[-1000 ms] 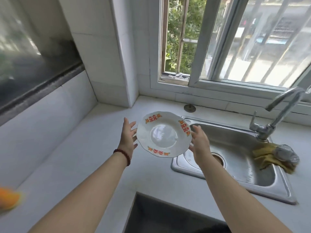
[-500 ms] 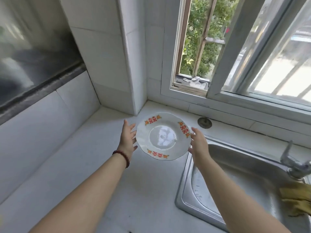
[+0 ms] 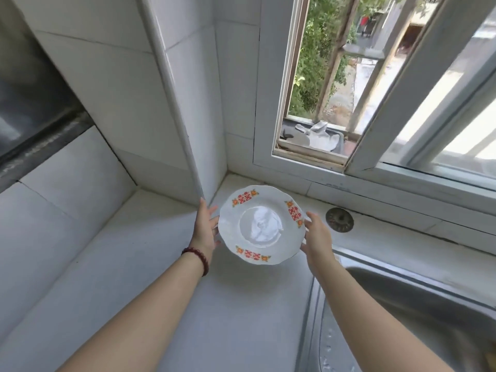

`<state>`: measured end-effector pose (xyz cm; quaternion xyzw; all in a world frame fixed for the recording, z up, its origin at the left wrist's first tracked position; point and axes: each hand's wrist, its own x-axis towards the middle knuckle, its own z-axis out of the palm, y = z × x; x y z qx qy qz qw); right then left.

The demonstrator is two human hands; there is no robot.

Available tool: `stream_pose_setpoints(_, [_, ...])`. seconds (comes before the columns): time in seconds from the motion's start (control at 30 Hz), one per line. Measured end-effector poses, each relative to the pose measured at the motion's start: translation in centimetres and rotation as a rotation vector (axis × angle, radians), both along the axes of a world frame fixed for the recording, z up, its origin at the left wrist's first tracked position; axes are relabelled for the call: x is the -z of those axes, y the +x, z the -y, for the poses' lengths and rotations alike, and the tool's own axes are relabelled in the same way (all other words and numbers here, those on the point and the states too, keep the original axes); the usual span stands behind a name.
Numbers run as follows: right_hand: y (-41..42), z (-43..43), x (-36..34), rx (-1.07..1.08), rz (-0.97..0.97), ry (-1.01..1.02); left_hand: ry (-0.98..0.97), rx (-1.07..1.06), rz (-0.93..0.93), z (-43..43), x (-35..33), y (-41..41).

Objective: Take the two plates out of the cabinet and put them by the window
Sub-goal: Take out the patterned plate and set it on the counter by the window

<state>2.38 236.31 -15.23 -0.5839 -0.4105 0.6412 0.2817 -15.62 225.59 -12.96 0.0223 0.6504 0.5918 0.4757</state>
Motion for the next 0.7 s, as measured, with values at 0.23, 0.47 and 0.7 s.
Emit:
stream_pose_setpoints(0.23, [-2.9, -3.2, 3.2, 0.038, -0.019, -0.017, -0.049, -0.034, -0.025, -4.3, 3.4, -2.2])
stream_pose_setpoints(0.47, [-3.7, -4.7, 4.7, 0.044, -0.052, -0.047, -0.047, -0.035, -0.075, -5.8, 5.4, -3.3])
stream_pose_setpoints(0.7, [-4.2, -5.7, 5.3, 0.031, -0.007, -0.009, -0.026, -0.043, -0.046, -6.5, 5.8, -3.6])
